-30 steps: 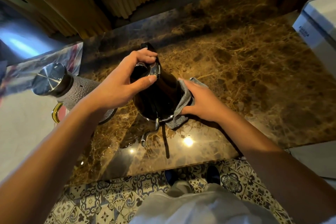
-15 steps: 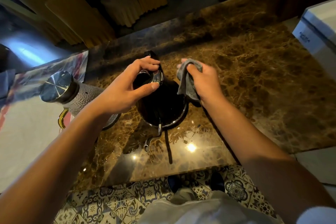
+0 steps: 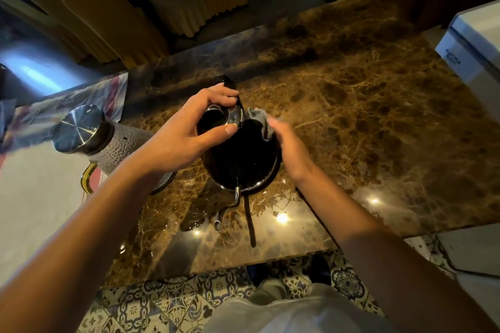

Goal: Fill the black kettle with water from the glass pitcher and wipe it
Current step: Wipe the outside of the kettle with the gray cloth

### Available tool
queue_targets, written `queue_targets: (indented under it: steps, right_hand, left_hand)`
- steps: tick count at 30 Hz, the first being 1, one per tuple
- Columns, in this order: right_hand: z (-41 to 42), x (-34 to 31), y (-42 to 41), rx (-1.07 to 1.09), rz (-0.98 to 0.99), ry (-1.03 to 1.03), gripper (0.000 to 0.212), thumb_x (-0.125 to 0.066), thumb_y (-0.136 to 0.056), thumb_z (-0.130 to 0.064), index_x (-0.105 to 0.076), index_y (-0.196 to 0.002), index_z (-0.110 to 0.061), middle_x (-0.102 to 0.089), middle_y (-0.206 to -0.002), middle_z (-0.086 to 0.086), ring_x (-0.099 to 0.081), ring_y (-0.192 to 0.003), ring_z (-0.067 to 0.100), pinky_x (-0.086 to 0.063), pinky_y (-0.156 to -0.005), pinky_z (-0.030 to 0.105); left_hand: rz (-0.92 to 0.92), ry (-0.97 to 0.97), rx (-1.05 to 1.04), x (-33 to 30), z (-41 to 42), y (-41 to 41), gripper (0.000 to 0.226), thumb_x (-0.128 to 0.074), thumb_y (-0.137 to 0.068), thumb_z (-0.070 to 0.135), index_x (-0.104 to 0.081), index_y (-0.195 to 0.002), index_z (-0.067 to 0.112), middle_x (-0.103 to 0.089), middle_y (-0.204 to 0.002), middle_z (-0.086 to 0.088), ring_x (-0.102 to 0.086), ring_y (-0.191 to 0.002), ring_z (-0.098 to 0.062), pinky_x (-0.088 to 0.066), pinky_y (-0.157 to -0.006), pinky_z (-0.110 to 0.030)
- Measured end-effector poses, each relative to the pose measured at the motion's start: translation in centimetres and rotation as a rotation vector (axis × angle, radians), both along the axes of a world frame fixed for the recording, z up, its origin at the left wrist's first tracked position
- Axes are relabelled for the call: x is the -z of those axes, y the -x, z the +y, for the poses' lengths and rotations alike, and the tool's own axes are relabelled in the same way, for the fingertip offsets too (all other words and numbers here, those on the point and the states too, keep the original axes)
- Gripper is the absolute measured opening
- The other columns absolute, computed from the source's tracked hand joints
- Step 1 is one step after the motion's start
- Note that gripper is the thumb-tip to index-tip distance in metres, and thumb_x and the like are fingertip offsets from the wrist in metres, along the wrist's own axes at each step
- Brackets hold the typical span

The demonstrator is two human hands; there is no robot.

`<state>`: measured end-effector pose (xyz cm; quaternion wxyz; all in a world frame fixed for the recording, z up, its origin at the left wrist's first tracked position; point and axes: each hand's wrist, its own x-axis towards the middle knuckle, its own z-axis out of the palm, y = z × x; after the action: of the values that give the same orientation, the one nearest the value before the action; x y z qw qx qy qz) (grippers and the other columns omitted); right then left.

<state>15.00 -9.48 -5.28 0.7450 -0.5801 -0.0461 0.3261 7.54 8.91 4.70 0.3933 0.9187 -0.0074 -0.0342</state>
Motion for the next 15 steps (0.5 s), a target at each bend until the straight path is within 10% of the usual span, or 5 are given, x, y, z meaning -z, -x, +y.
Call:
queue_targets:
  steps: [3,8,15]
  right_hand:
    - [-1.3,1.0,0.0,0.067,0.032,-0.121,0.045,-0.032,-0.112,-0.038,-0.073,-0.12,-0.02,-0.074,-0.119,-0.009,-0.068,-0.111,-0.004,-0.051,-0.103,0.019]
    - [-0.8,2.6,0.0,0.168,-0.345,0.072,0.017,-0.064,-0.1,-0.014,-0.073,-0.115,-0.015,-0.073,-0.124,-0.003,-0.066,-0.121,0.01,-0.051,-0.108,0.037]
    - [-2.1,3.6,1.9,-0.185,-0.479,0.346,0.094,-0.066,-0.091,-0.058,-0.016,-0.164,-0.026,-0.023,-0.171,-0.002,-0.023,-0.155,0.011,-0.026,-0.124,0.034]
  left_hand:
    - [0.009,0.012,-0.006,-0.1,0.0,0.1,0.044,-0.065,-0.097,0.03,-0.051,-0.137,0.023,-0.045,-0.155,0.014,-0.022,-0.155,-0.002,-0.028,-0.124,-0.05]
    - [0.011,-0.001,-0.01,-0.2,-0.3,0.1,0.047,-0.064,-0.093,0.038,-0.051,-0.137,0.025,-0.046,-0.155,0.016,-0.023,-0.154,0.0,-0.028,-0.125,-0.05]
    - [0.015,0.03,-0.015,0.0,-0.2,0.0,0.041,-0.066,-0.097,0.03,-0.052,-0.135,0.026,-0.045,-0.156,0.014,-0.023,-0.154,-0.001,-0.028,-0.124,-0.054]
